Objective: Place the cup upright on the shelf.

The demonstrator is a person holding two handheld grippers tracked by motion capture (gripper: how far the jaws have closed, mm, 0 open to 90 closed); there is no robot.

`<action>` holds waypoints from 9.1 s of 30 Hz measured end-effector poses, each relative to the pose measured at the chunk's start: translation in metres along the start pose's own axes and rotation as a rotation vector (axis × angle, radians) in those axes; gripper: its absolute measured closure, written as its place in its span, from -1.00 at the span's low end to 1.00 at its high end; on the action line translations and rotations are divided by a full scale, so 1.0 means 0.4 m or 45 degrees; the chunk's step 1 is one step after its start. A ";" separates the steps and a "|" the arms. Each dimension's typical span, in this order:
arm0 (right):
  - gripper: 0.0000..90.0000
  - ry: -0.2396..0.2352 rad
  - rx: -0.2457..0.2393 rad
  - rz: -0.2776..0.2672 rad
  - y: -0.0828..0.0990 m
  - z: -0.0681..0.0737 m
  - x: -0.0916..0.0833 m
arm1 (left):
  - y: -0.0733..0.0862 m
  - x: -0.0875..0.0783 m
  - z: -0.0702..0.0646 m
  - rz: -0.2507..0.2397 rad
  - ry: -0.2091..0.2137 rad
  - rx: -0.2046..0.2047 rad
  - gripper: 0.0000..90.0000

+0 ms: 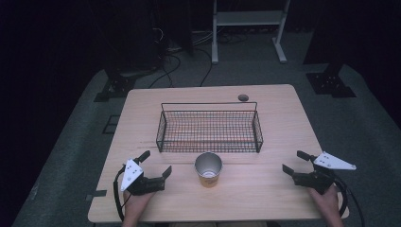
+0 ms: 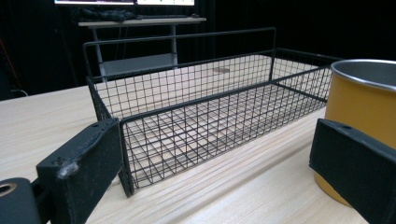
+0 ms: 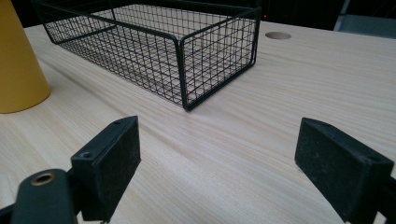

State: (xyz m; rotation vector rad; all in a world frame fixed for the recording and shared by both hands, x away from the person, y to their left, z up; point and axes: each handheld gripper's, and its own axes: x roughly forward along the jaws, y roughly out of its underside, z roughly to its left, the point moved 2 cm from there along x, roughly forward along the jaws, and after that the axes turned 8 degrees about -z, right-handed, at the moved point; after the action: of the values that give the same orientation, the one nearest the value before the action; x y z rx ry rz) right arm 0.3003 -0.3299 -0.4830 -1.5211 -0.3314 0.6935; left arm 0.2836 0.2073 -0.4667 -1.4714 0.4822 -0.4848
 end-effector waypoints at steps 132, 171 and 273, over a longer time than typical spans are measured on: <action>-0.71 -0.005 -0.014 0.014 0.001 0.004 0.003 | -0.008 0.219 -0.244 0.029 0.516 -0.001 -0.70; -0.71 -0.006 -0.012 0.010 0.000 0.004 0.003 | -0.229 0.353 -0.084 -0.074 0.656 -0.043 -0.70; -0.71 -0.026 0.003 -0.015 -0.001 -0.001 0.000 | -0.120 0.673 0.012 0.400 0.836 0.017 -0.70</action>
State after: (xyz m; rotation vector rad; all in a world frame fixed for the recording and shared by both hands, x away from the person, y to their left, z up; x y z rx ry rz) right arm 0.3005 -0.3303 -0.4825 -1.5093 -0.3544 0.6998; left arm 0.5046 0.0527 -0.4216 -1.1706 1.2045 -0.7138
